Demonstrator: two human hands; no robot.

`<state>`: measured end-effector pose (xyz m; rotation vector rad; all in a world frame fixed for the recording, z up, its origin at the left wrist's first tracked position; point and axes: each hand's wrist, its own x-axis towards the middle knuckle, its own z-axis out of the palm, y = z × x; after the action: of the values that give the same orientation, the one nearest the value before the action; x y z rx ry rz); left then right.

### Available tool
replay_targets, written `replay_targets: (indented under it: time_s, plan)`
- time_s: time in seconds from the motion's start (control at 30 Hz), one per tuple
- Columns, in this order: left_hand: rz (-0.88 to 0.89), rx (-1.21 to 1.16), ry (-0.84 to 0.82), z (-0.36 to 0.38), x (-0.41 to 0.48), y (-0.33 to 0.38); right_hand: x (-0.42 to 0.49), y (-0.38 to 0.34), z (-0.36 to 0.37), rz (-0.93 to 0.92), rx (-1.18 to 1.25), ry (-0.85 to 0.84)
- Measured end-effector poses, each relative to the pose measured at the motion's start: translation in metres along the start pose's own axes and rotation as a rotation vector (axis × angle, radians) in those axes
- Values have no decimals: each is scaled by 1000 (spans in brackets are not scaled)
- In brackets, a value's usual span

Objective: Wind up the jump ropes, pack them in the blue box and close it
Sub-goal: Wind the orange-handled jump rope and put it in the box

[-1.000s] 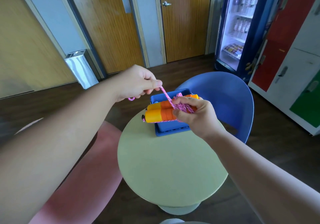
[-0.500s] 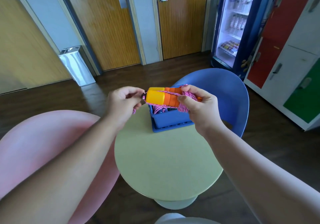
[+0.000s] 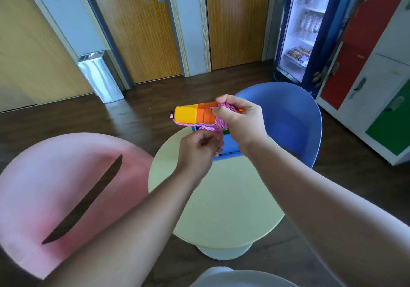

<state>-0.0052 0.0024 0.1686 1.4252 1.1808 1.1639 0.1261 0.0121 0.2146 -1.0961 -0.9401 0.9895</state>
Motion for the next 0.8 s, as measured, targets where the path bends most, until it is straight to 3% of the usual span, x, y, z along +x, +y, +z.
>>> replay_targets:
  time_s: [0.1,0.17,0.27,0.37,0.63,0.8]
  plan:
    - [-5,165,-95,-18,5,-8,3,-3,-12,49,-99,-118]
    - [-99,226,-40,-31,8,-15,4,-5,-22,69,-136,-174]
    - [-295,-58,137,-46,16,-7,5,-7,-29,91,-126,-250]
    - [-353,-265,76,-55,28,13,9,-4,-31,85,-199,-308]
    - [-303,-137,28,-43,44,32,19,3,-28,100,-280,-365]
    - [-365,-245,-14,-46,47,27,21,6,-31,130,-253,-346]
